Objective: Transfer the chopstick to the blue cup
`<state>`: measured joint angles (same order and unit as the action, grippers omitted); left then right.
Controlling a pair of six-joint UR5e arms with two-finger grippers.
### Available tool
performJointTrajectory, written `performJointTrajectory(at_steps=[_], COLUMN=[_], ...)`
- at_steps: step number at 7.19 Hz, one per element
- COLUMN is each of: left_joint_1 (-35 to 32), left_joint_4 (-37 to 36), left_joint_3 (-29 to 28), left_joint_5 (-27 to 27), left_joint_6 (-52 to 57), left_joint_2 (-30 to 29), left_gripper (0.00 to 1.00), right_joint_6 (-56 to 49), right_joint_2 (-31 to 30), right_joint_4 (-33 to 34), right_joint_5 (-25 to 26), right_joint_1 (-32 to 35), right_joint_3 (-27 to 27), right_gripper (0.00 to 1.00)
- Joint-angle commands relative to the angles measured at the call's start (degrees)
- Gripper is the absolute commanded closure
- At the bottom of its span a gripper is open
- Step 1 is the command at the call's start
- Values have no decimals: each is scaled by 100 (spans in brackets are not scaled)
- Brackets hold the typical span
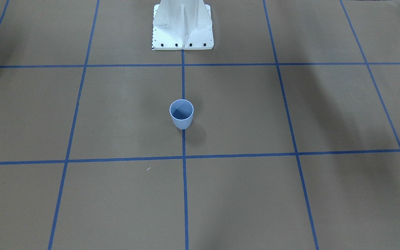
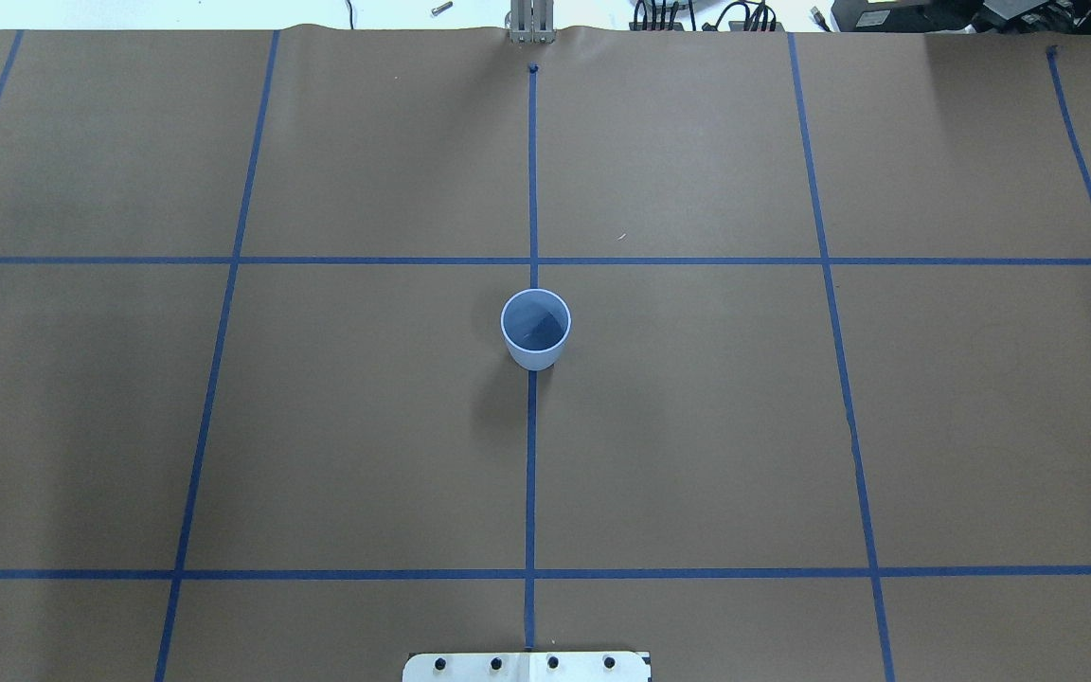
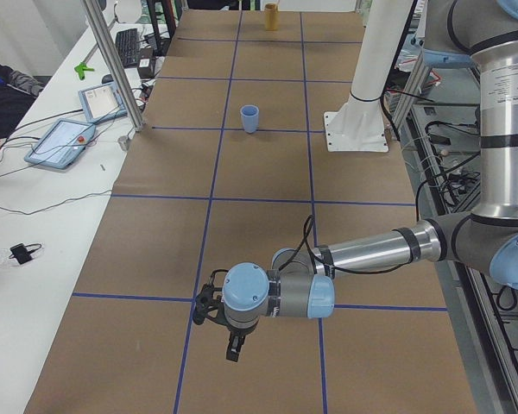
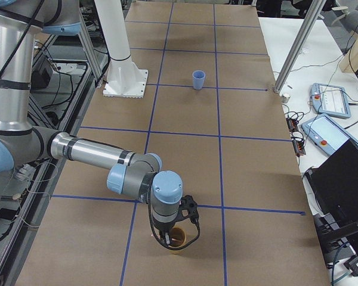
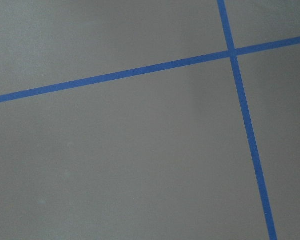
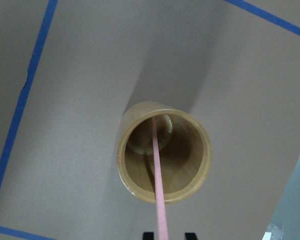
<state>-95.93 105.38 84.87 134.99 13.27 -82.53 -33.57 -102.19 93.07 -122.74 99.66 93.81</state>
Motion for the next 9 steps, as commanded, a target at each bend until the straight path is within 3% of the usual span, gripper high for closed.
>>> performJointTrajectory(at_steps=[1,2,3,4,5,8,9], left_joint_1=[-5,-14,-14,-14,-14,-14,-14], left_joint_4=[0,0,0,0,0,0,0], left_joint_3=[4,4,4,4,12,12,12], left_joint_5=[1,1,1,1,18,19,19], left_joint_6=[0,0,0,0,0,0,0], left_joint_2=[0,0,0,0,0,0,0], left_gripper=[1,1,1,1,1,1,1], right_joint_6=[-9,-9,-18,-9,-9,-9,-18], right_joint_2=[-3,-21,-3,14,23,-55,-91], right_joint_4=[1,1,1,18,18,9,1], right_joint_5=[14,22,14,-4,13,144,154], right_joint_1=[10,10,10,1,1,1,1], right_joint_3=[6,-3,-3,6,-3,-3,-20], right_gripper=[100,99,81,49,37,36,40])
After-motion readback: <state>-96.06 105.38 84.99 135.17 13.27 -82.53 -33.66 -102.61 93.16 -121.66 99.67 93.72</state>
